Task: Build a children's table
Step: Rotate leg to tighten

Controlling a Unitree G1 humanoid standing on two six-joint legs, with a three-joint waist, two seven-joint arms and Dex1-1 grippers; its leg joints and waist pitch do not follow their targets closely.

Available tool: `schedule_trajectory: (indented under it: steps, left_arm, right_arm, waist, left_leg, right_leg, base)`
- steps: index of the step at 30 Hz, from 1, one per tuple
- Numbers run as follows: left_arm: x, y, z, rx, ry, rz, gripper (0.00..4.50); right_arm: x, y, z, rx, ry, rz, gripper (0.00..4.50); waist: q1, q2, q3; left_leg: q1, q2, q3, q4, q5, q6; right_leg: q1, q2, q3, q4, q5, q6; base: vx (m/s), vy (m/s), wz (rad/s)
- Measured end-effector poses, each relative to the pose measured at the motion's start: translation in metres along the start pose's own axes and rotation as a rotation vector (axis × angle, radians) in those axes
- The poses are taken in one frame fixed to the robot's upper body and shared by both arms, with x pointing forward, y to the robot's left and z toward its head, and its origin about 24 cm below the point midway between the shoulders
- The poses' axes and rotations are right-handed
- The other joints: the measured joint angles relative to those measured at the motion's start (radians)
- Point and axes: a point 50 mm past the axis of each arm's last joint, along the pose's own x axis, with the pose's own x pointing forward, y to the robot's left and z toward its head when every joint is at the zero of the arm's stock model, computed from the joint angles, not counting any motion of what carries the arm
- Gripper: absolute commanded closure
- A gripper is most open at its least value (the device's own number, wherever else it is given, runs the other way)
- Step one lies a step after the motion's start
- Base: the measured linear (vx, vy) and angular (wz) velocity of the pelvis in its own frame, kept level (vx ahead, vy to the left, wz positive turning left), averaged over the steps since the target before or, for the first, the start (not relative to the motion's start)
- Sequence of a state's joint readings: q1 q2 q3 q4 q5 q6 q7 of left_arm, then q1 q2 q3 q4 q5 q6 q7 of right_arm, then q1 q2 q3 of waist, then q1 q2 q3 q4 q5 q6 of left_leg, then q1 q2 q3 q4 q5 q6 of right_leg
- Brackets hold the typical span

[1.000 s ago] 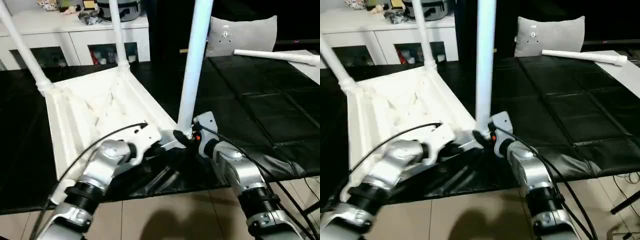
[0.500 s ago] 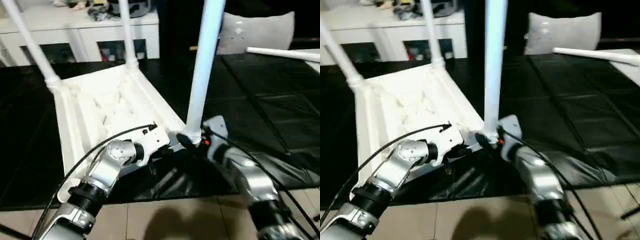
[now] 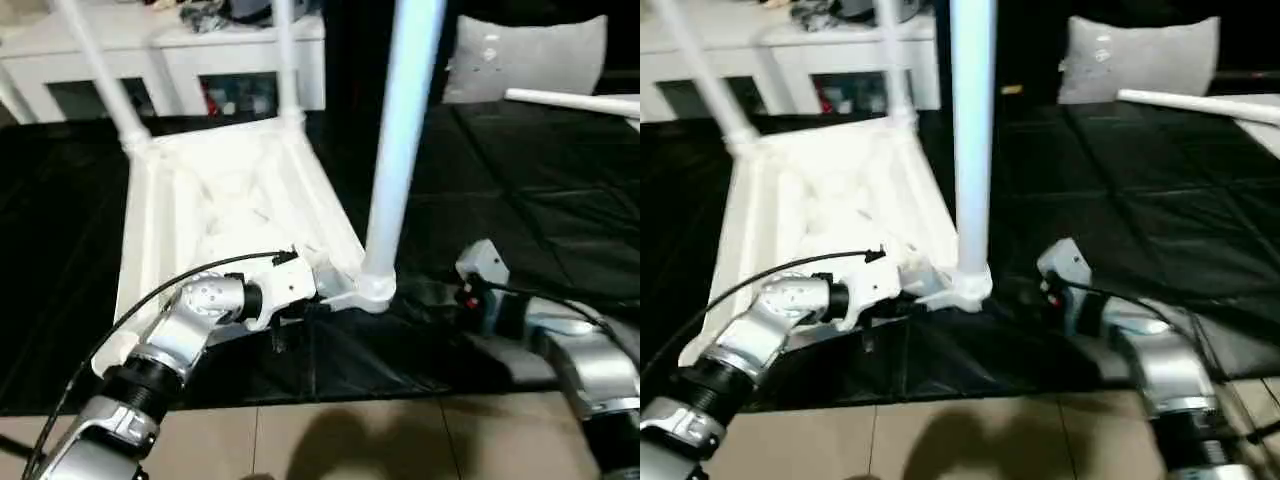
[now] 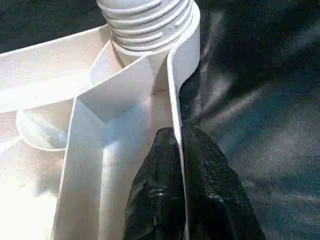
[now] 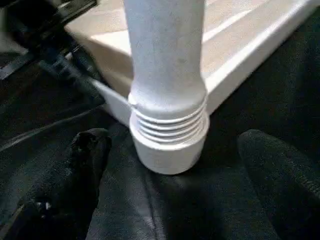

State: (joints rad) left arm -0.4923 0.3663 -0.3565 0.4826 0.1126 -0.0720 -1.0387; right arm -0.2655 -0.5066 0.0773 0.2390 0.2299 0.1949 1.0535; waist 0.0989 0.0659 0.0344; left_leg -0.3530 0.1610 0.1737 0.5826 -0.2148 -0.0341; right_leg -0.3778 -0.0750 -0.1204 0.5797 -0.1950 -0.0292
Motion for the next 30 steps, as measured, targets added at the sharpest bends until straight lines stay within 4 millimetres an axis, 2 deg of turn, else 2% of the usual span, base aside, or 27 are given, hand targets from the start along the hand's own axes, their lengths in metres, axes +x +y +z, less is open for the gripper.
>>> schedule_trajectory:
  steps: [3, 8, 12, 13, 16, 17, 30]
  left_arm:
    - [-0.004, 0.001, 0.000, 0.026, 0.001, -0.039, 4.50]
    - [-0.009, -0.003, -0.002, 0.044, -0.004, -0.119, 4.50]
    - [-0.009, -0.005, -0.001, 0.070, -0.006, -0.160, 4.50]
    - [-0.009, -0.005, -0.001, 0.075, -0.005, -0.164, 4.50]
    - [-0.009, -0.006, -0.001, 0.080, -0.003, -0.173, 4.50]
    - [-0.010, -0.006, -0.001, 0.081, -0.003, -0.175, 4.50]
    - [-0.011, -0.008, -0.001, 0.085, -0.002, -0.186, 4.50]
  right_arm:
    - [0.003, 0.001, 0.004, -0.028, 0.023, 0.066, 0.07]
    - [0.010, 0.002, 0.011, -0.056, 0.033, 0.130, 0.07]
    - [0.015, 0.006, 0.006, -0.045, 0.063, 0.197, 0.07]
    - [0.016, 0.006, 0.006, -0.044, 0.066, 0.206, 0.34]
    - [0.020, 0.008, 0.008, -0.048, 0.064, 0.236, 0.42]
    - [0.021, 0.009, 0.008, -0.047, 0.062, 0.241, 0.61]
    - [0.034, 0.013, 0.003, -0.036, 0.031, 0.238, 1.64]
  waist:
    - [0.007, 0.000, 0.000]
    - [0.026, -0.001, 0.000]
    - [0.036, -0.006, 0.001]
    - [0.038, -0.007, 0.001]
    - [0.043, -0.010, 0.000]
    - [0.043, -0.011, 0.000]
    - [0.043, -0.016, -0.001]
  left_leg:
    - [-0.006, 0.001, 0.000, 0.005, -0.001, 0.001]
    - [-0.003, 0.002, 0.000, 0.009, -0.001, 0.001]
    - [-0.003, 0.001, 0.000, 0.012, -0.001, 0.001]
    - [-0.002, 0.001, 0.001, 0.012, -0.001, 0.001]
    - [-0.001, 0.002, 0.001, 0.012, -0.001, 0.001]
    - [-0.001, 0.002, 0.001, 0.012, -0.001, 0.001]
    - [0.000, 0.002, 0.001, 0.012, -0.002, 0.000]
  right_leg:
    - [-0.006, 0.000, -0.001, 0.004, -0.001, -0.001]
    - [-0.006, -0.001, -0.001, 0.007, -0.001, -0.001]
    - [-0.006, -0.002, 0.000, 0.011, -0.001, -0.001]
    - [-0.006, -0.002, 0.000, 0.012, -0.001, -0.001]
    - [-0.006, -0.002, 0.000, 0.015, -0.003, -0.002]
    - [-0.006, -0.002, 0.000, 0.015, -0.003, -0.001]
    - [-0.006, -0.002, 0.000, 0.016, -0.004, -0.002]
  base:
    - [0.000, 0.000, 0.00]
    - [0.000, 0.000, 0.00]
    - [0.000, 0.000, 0.00]
    - [0.000, 0.000, 0.00]
    - [0.000, 0.000, 0.00]
    - [0.000, 0.000, 0.00]
    - [0.000, 0.000, 0.00]
